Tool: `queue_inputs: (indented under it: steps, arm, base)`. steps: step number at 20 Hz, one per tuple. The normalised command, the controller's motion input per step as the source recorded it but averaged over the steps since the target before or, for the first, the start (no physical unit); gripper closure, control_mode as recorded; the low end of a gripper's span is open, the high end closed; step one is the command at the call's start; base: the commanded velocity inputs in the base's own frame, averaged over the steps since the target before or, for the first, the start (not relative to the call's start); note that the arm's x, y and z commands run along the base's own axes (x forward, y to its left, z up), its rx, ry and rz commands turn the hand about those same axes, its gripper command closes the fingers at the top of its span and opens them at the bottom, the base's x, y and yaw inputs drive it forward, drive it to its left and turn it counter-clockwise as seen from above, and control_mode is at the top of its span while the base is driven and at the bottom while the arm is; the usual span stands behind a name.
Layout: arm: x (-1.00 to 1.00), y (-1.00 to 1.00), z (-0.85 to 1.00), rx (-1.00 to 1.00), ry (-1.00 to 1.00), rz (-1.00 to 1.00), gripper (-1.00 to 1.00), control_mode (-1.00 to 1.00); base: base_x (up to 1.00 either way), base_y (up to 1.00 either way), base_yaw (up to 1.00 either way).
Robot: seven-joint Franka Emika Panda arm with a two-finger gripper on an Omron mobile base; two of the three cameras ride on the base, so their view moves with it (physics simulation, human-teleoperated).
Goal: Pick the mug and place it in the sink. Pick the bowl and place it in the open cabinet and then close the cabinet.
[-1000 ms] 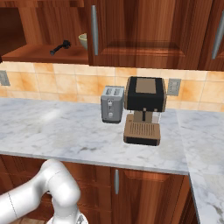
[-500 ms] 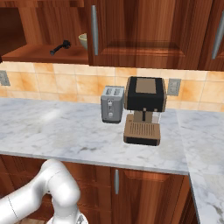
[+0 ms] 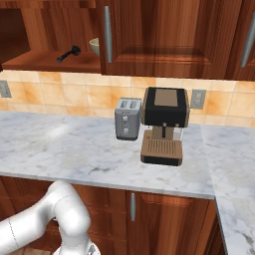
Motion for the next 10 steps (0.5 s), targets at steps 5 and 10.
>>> queue_inputs:
  steps: [5,10]
  arm:
    - [-0.10,0.00,-0.31,0.63,-0.10,0.00,-1.00,-1.00]
    - [-0.13,0.00,-0.31,0.57,-0.18,-0.02,-1.00,-1.00]
  base:
    - [0.00,0.00,0.00]
    - [0.00,0.00,0.00]
